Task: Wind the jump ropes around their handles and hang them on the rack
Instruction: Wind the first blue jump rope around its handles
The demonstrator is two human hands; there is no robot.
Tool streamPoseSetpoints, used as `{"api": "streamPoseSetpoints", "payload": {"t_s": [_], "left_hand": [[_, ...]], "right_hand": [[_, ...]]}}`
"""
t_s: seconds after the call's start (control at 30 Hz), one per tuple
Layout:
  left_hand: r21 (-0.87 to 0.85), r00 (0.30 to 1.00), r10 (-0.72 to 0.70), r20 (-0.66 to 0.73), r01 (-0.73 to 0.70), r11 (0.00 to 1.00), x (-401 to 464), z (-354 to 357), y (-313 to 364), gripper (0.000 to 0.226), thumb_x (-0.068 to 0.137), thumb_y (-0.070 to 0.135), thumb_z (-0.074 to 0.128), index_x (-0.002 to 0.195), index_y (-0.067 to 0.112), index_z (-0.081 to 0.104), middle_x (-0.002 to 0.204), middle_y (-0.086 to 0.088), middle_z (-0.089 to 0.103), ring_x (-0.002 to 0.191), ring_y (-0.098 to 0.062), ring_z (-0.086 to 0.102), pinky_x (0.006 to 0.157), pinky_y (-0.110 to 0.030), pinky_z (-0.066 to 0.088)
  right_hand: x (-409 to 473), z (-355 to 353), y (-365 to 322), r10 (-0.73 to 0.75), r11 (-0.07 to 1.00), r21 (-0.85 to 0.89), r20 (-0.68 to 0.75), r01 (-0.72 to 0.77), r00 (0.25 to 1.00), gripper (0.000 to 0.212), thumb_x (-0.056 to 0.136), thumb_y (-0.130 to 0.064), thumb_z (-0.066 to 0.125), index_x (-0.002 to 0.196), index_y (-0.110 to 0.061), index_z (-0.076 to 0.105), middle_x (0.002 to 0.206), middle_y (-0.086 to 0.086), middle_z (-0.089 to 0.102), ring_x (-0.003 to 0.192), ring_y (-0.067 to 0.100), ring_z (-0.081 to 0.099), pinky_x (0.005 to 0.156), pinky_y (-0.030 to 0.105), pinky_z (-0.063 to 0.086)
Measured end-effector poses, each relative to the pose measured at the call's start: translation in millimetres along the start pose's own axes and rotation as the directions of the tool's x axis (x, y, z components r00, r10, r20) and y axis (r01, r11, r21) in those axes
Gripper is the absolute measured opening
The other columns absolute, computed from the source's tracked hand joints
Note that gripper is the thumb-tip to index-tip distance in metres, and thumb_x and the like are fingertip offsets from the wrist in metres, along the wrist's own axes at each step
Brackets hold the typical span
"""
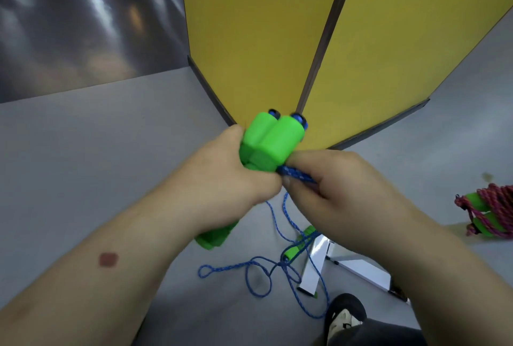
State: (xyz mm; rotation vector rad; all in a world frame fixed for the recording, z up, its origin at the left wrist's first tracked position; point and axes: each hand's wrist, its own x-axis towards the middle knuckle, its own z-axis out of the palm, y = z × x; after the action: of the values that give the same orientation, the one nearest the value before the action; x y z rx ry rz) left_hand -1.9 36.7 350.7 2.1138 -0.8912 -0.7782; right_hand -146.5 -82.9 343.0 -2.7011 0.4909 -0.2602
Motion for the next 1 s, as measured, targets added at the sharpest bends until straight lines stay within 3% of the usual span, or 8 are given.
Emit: {"api": "streamPoseSetpoints", "payload": {"t_s": [0.17,0.33,0.5,0.63,0.73,0.83,0.9,1.0], "left_hand": [[0.510,0.999,0.047,-0.014,-0.034,0.860,-3.7,-5.3,-5.2,0.029,0.080,0.038,0.067,0.104,0.037,0.050,0.082,0.008,0.061,0.074,-0.014,0.061,0.061,-0.031,0.048],[0.623,0.992,0.113,0.051,-0.120,0.773,-6.6,5.6,-11.7,0.020,0.083,0.028,0.059,0.099,0.036,0.050,0.077,0.008,0.058,0.068,-0.014,0.057,0.055,-0.029,0.042],[0.693,0.973,0.147,0.179,-0.231,0.683,-7.7,3.1,-11.7,0.027,0.083,0.026,0.056,0.105,0.041,0.051,0.080,0.010,0.059,0.070,-0.009,0.055,0.053,-0.028,0.035],[0.609,0.920,0.112,0.375,-0.336,0.719,-8.5,4.7,-7.6,0.020,0.083,0.022,0.056,0.097,0.036,0.053,0.080,0.007,0.059,0.068,-0.009,0.056,0.053,-0.026,0.037],[0.440,0.890,0.116,0.442,-0.328,0.836,-9.1,-1.2,-4.8,0.011,0.082,0.019,0.058,0.087,0.026,0.051,0.079,0.005,0.055,0.057,-0.006,0.055,0.046,-0.020,0.037],[0.260,0.879,0.169,0.446,-0.307,0.915,-8.0,-9.5,-4.6,0.015,0.073,0.027,0.061,0.082,0.024,0.050,0.074,0.006,0.057,0.057,-0.007,0.052,0.054,-0.027,0.044],[0.140,0.890,0.206,0.407,-0.284,0.949,-5.4,-13.0,-4.0,0.018,0.071,0.027,0.065,0.080,0.020,0.050,0.063,0.006,0.051,0.055,-0.009,0.049,0.052,-0.030,0.043],[0.058,0.938,0.220,0.268,-0.243,0.968,-1.9,-17.2,-2.4,0.017,0.078,0.021,0.072,0.086,0.018,0.057,0.070,-0.007,0.062,0.058,-0.013,0.059,0.054,-0.040,0.052]], "right_hand": [[-5.1,-21.6,-3.2,0.045,0.986,0.152,0.185,-0.074,0.982,0.027,0.097,-0.041,0.054,0.081,-0.020,0.062,0.060,0.001,0.048,0.051,0.010,0.040,0.049,0.035,0.038],[-3.3,-37.6,1.4,0.077,0.921,0.368,0.138,-0.123,0.987,0.023,0.094,-0.039,0.059,0.082,-0.022,0.069,0.054,-0.009,0.043,0.048,0.006,0.037,0.047,0.019,0.032],[-2.1,-30.6,8.2,0.045,0.889,0.444,0.155,-0.111,0.987,0.028,0.093,-0.043,0.066,0.081,-0.018,0.069,0.054,-0.007,0.042,0.051,0.009,0.038,0.049,0.025,0.032],[2.4,-23.4,13.9,0.058,0.740,0.661,0.123,-0.126,0.991,0.029,0.081,-0.037,0.075,0.069,-0.013,0.064,0.058,0.003,0.045,0.053,0.014,0.038,0.050,0.027,0.032],[6.0,-13.9,15.8,0.150,0.475,0.854,0.160,-0.213,0.976,0.029,0.076,-0.031,0.083,0.064,-0.017,0.061,0.052,-0.001,0.043,0.046,0.012,0.032,0.044,0.022,0.025],[9.1,-6.8,14.7,0.233,0.235,0.930,0.228,-0.282,0.945,0.022,0.073,-0.021,0.084,0.061,-0.018,0.066,0.052,-0.002,0.053,0.042,0.010,0.043,0.041,0.023,0.030],[11.8,-2.9,14.2,0.288,0.164,0.933,0.267,-0.322,0.920,0.021,0.078,-0.017,0.074,0.057,-0.021,0.072,0.052,-0.005,0.058,0.044,0.009,0.049,0.041,0.024,0.035],[16.0,1.2,15.2,0.343,0.170,0.912,0.301,-0.374,0.890,0.045,0.094,-0.018,0.062,0.049,-0.023,0.064,0.046,-0.009,0.036,0.043,0.007,0.019,0.047,0.025,0.010]]}}
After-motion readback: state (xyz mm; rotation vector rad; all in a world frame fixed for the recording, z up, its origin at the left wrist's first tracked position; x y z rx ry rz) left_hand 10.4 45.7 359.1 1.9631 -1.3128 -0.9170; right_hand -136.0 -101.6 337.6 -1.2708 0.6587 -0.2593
